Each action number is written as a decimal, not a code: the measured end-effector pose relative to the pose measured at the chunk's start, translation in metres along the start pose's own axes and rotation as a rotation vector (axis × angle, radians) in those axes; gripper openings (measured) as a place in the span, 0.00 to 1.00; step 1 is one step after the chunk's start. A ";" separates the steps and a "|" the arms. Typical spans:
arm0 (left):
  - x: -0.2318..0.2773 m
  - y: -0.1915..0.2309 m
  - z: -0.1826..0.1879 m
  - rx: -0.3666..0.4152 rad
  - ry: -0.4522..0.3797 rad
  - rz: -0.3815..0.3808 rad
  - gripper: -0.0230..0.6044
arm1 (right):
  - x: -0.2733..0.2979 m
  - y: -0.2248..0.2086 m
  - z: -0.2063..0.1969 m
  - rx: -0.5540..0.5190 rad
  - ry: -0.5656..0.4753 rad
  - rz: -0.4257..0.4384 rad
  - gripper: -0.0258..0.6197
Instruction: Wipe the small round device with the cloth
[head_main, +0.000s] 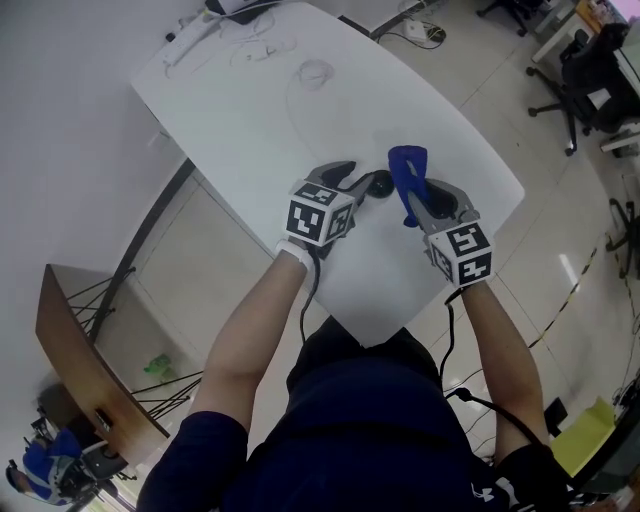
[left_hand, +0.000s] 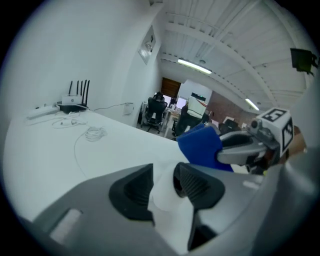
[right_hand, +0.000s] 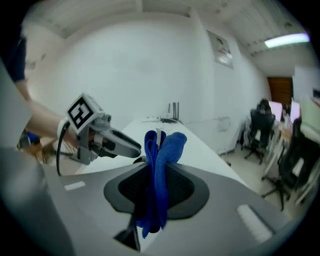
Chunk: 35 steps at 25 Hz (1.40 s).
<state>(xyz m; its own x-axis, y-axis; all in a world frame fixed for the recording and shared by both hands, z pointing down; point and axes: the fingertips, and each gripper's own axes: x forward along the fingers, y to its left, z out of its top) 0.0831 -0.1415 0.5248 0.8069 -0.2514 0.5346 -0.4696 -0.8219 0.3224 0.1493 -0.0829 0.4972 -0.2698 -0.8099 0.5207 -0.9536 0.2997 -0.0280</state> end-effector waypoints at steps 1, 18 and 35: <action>0.001 0.001 0.000 -0.011 0.006 -0.007 0.30 | 0.002 0.011 0.007 -0.120 -0.026 -0.016 0.19; 0.004 -0.002 0.000 -0.012 0.033 -0.035 0.30 | 0.003 0.070 -0.042 -1.008 -0.037 -0.072 0.19; 0.007 -0.001 0.001 -0.010 0.034 0.002 0.28 | 0.028 0.079 -0.098 -1.164 0.148 0.033 0.19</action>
<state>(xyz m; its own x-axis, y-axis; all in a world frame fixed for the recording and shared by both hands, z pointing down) 0.0890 -0.1426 0.5275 0.7932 -0.2353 0.5617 -0.4750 -0.8163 0.3287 0.0793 -0.0322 0.5927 -0.2010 -0.7493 0.6309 -0.2283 0.6622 0.7137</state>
